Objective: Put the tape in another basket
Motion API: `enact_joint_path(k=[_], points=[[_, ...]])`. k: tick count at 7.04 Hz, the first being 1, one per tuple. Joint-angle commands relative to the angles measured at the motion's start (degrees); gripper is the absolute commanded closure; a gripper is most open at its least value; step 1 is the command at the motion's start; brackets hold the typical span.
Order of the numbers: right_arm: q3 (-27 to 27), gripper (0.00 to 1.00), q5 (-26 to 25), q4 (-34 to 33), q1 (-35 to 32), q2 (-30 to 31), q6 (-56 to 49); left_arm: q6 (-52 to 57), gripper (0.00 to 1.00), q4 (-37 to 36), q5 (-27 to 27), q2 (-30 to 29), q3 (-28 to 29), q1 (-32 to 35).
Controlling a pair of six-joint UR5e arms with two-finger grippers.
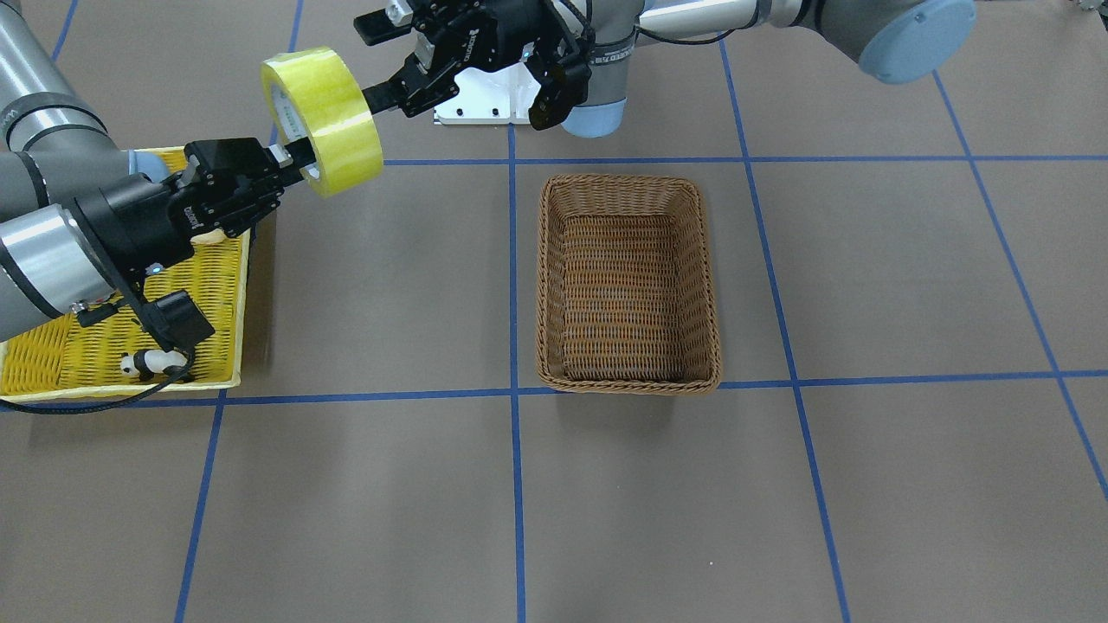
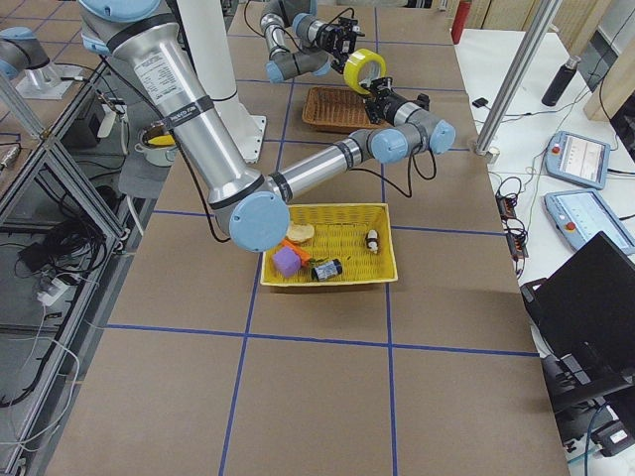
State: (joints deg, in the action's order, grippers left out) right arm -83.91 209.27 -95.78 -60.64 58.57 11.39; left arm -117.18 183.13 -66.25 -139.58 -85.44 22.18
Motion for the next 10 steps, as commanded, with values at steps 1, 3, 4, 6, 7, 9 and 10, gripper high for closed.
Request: enact_joint_path(k=[1,3,4,6,7,9,10], points=[[-0.1,1.0,-0.3,0.0,0.6,0.4,-0.8,0.0,0.04,0.0,0.8,-0.6,-0.1,0.3],[-0.3,1.0,-0.3,-0.1,0.7,0.1,-0.7,-0.1,0.14,0.0,0.9,-0.6,0.4,0.2],[-0.7,1.0,-0.3,-1.2,0.7,0.0,-0.7,-0.1,0.15,-0.1,1.0,-0.7,0.4,0.2],[-1.9,1.0,-0.3,-2.6,0.9,0.0,-0.7,-0.1,0.26,-0.1,0.9,-1.0,0.7,0.2],[-1.9,1.0,-0.3,-2.6,1.1,0.0,-0.8,-0.1,0.39,-0.1,0.9,-1.0,0.7,0.2],[-1.8,0.96,-0.3,-3.0,1.1,-0.1,-0.8,-0.1,0.57,-0.1,0.9,-1.0,0.9,0.2],[-1.8,0.86,-0.3,-3.7,1.1,-0.2,-0.8,-0.1,0.65,-0.1,0.9,-1.0,0.9,0.2]])
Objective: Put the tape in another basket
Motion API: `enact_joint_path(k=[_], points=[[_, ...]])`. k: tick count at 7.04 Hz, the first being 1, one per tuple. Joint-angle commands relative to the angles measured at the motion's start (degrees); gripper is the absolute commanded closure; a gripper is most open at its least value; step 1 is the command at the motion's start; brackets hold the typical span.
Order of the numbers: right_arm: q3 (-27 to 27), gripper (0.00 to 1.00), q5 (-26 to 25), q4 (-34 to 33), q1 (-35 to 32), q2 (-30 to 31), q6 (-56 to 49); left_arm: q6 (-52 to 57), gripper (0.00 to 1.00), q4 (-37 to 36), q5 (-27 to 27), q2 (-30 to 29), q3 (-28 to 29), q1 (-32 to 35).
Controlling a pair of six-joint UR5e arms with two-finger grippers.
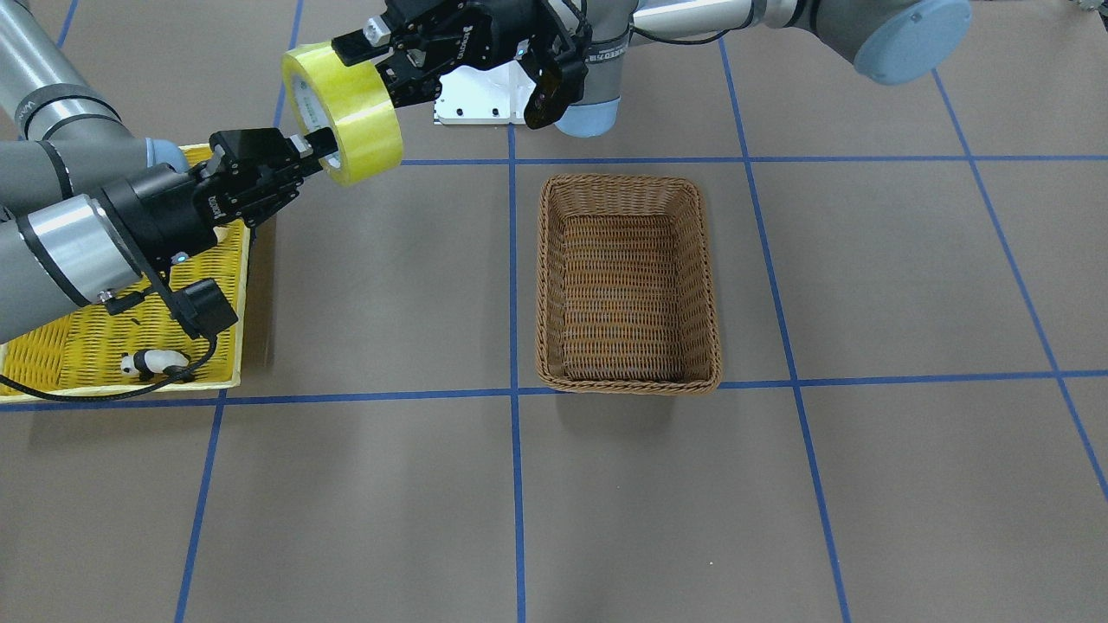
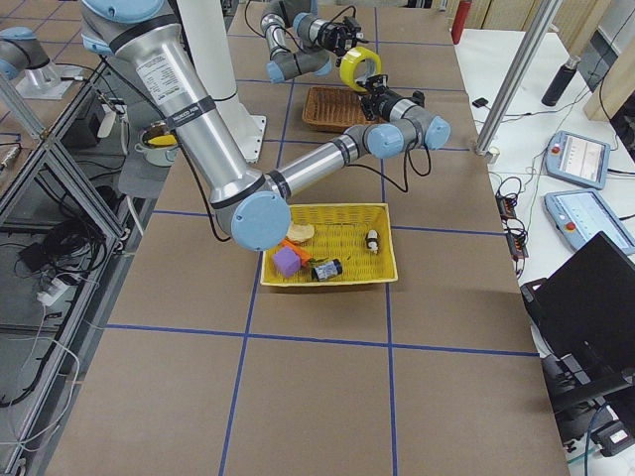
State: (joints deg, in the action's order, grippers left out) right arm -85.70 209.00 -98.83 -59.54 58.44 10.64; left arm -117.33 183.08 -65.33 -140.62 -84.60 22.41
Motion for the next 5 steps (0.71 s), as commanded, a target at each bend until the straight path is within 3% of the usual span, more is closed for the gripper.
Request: enact_joint_path(k=[1,2,4,5], points=[[0.0,0.58,0.0,-0.8,0.0,-0.1,0.1,0.0,0.67,0.0,-0.1,0.0,0.0,0.0],[-0.1,0.35,0.0,-1.5,0.0,-0.1,0.1,0.0,0.72,0.0,-0.1,0.0,0.0,0.0],[-1.3,0.02,0.0,-3.7,0.0,-0.1,0.1,0.0,0.93,0.0,-0.1,0.1,-0.1,0.0],[-1.3,0.02,0.0,-3.7,-0.1,-0.1,0.1,-0.1,0.95,0.0,-0.2,0.3,-0.3,0.0]])
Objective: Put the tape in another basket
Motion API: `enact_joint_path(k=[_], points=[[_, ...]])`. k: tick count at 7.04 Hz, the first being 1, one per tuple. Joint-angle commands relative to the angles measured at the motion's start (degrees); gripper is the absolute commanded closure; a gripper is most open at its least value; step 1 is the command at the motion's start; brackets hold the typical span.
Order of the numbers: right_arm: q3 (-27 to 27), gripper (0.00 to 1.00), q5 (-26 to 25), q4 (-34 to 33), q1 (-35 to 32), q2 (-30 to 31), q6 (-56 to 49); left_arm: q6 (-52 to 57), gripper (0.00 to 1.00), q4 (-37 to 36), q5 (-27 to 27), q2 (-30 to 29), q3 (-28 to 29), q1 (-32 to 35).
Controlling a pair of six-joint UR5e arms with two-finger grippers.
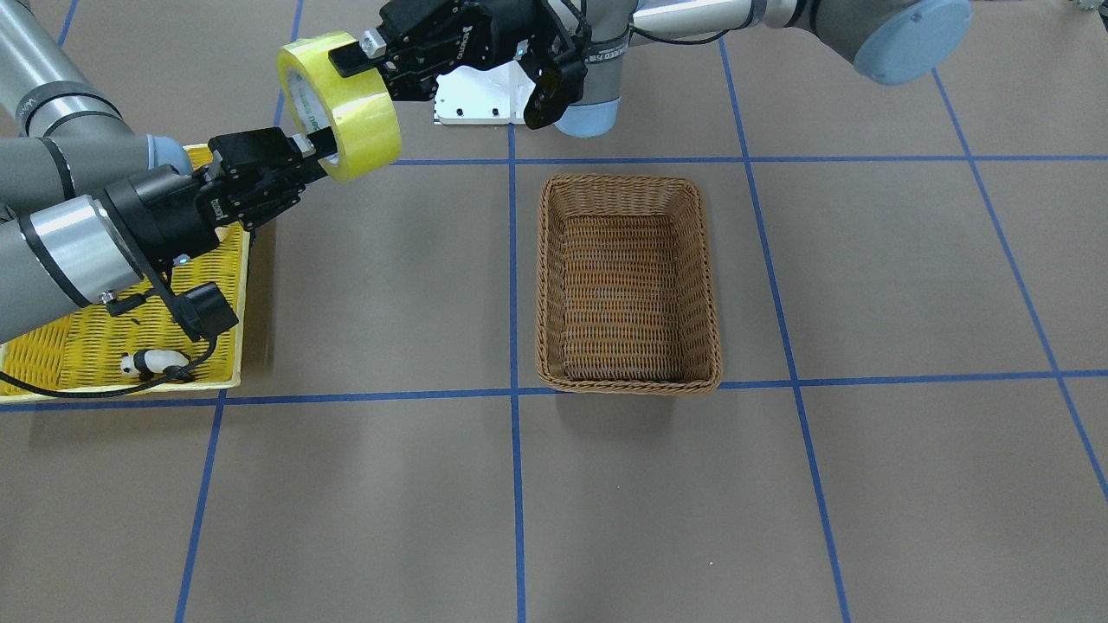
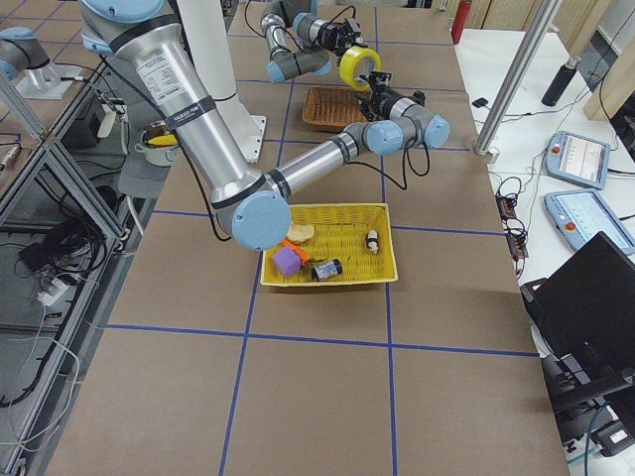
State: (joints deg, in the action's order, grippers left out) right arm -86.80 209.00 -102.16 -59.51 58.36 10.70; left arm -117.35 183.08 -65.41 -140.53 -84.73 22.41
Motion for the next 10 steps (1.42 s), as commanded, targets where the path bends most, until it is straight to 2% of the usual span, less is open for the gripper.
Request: enact_joint_path(k=[1,2,4,5,6,7,8,9,10], points=[[-0.6,0.01,0.0,-0.4,-0.2,0.1,0.0,-0.1,0.95,0.0,-0.3,0.5,-0.7,0.0],[-0.7,0.01,0.0,-0.4,-0.3,0.4,0.0,-0.1,0.95,0.1,-0.5,1.7,-1.8,0.1],[-0.7,0.01,0.0,-0.4,-0.9,0.9,0.1,-0.1,0.95,0.2,-3.4,8.5,-8.8,0.1],[-1.7,0.01,-1.1,-0.2,-3.0,1.1,-0.1,0.3,0.96,0.4,-4.0,11.6,-9.7,0.1],[-3.6,0.02,-7.1,-0.2,-3.9,1.6,-0.8,1.3,0.96,-0.2,-4.0,13.0,-9.2,0.2],[-3.8,0.03,-12.1,0.1,-5.0,1.8,-4.2,6.8,0.96,-0.7,-3.9,13.7,-7.6,0.2],[-4.1,0.19,-15.8,0.4,-6.3,1.8,-4.9,11.7,0.96,-1.7,-4.1,15.7,-7.1,0.2],[-4.3,0.27,-19.9,0.6,-6.5,1.8,-6.1,12.8,0.96,-4.1,-4.0,15.9,-7.0,0.3],[-4.4,0.31,-23.4,0.6,-7.3,1.8,-8.2,13.8,0.96,-6.0,-4.0,16.1,-7.1,0.3]])
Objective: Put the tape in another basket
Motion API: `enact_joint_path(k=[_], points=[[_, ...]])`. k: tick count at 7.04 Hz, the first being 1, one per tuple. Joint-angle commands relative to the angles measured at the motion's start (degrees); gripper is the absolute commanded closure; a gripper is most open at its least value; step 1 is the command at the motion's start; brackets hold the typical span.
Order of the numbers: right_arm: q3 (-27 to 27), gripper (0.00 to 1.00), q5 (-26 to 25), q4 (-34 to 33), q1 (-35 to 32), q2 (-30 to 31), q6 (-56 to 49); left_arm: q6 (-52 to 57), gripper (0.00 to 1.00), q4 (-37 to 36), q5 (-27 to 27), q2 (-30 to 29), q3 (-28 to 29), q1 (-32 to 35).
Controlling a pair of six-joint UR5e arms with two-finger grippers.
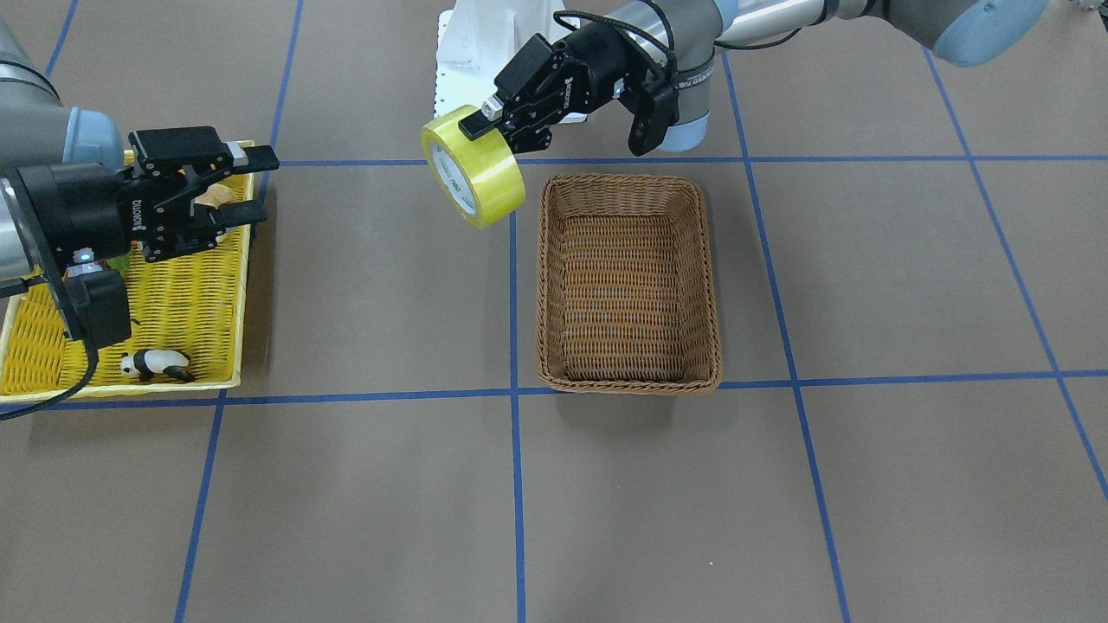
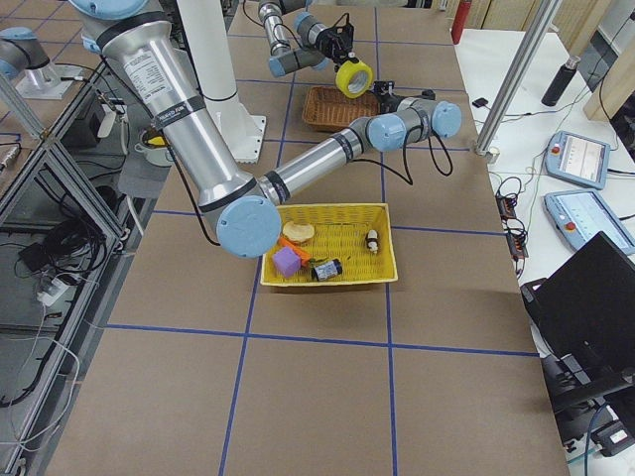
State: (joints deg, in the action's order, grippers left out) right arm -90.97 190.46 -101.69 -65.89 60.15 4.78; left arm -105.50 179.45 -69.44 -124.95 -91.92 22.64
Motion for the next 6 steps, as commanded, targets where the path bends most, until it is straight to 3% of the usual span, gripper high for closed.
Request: enact_joint_path(k=[1,4,6], points=[[-0.2,0.29,-8.4,0.2,-1.1,0.3,-2.3,2.5,0.96,-5.0,0.1,1.0,0.0,0.0],[-0.1,0.29,-18.7,4.5,-1.7,0.9,-2.2,10.0,0.96,-18.5,-0.1,2.4,-0.9,0.0],[-0.1,0.29,-19.8,5.3,-2.0,2.2,-2.3,12.9,0.96,-40.0,-7.6,5.9,-14.4,0.7]])
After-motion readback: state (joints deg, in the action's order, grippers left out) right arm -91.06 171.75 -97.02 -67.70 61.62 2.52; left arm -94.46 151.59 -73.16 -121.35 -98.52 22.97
